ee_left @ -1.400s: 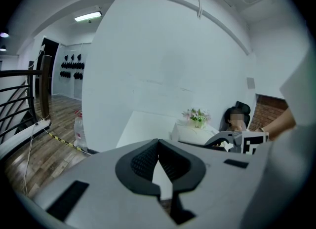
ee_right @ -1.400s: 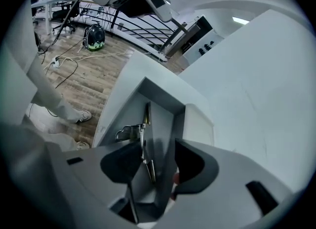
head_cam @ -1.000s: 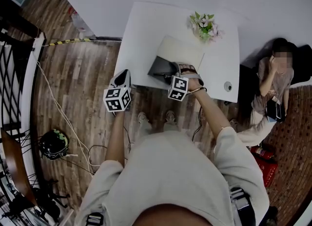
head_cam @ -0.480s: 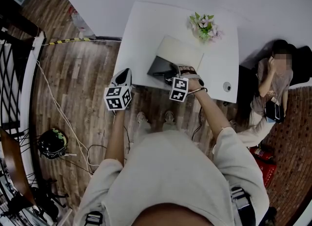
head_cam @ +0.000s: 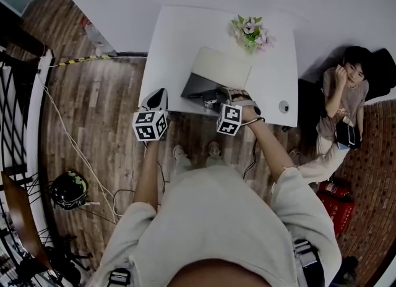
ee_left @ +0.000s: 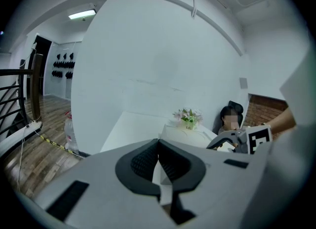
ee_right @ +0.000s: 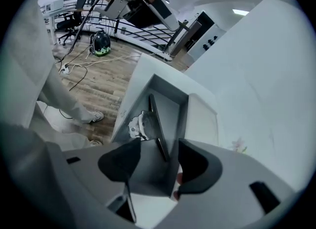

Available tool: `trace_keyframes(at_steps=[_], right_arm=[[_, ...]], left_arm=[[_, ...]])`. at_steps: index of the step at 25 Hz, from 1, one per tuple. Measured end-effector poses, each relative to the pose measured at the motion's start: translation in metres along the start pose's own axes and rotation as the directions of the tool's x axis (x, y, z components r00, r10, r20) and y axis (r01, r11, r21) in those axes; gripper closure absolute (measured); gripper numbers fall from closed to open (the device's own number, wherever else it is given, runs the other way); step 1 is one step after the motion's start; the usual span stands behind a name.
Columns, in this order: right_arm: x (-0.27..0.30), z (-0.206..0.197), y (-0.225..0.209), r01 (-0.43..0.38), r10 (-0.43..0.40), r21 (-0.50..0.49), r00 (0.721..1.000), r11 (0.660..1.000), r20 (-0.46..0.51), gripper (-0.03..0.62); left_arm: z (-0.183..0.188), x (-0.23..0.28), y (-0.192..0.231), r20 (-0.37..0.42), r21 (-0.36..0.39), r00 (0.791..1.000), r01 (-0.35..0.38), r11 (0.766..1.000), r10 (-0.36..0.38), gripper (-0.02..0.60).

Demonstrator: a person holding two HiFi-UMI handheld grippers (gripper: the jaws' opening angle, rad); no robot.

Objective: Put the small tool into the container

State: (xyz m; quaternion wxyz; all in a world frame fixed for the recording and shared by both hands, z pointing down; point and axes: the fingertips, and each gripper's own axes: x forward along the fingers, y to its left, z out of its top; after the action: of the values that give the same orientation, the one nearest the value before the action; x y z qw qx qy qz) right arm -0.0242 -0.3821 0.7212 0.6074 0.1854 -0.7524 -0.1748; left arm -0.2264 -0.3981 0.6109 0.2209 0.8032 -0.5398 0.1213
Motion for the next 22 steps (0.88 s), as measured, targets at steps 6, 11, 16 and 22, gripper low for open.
trace_keyframes(at_steps=[6, 11, 16, 22], right_arm=[[-0.018, -0.016, -0.012, 0.095, -0.097, 0.092, 0.995, 0.991, 0.019, 0.532], [-0.029, -0.019, -0.015, 0.108, -0.121, 0.213, 0.992, 0.971, 0.047, 0.594], [-0.036, -0.018, -0.012, 0.086, -0.118, 0.326, 0.99, 0.941, 0.078, 0.594], [-0.046, -0.016, -0.02, 0.031, -0.119, 0.51, 0.983, 0.86, 0.141, 0.594]], left_arm=[[0.001, 0.012, -0.024, -0.008, 0.022, 0.999, 0.04, 0.999, -0.04, 0.572], [0.002, 0.014, -0.038, -0.011, 0.039, 0.998, 0.059, 0.997, -0.059, 0.572], [0.004, 0.012, -0.045, -0.012, 0.052, 0.998, 0.067, 0.996, -0.066, 0.572], [0.008, 0.011, -0.052, -0.013, 0.072, 0.997, 0.074, 0.995, -0.074, 0.572]])
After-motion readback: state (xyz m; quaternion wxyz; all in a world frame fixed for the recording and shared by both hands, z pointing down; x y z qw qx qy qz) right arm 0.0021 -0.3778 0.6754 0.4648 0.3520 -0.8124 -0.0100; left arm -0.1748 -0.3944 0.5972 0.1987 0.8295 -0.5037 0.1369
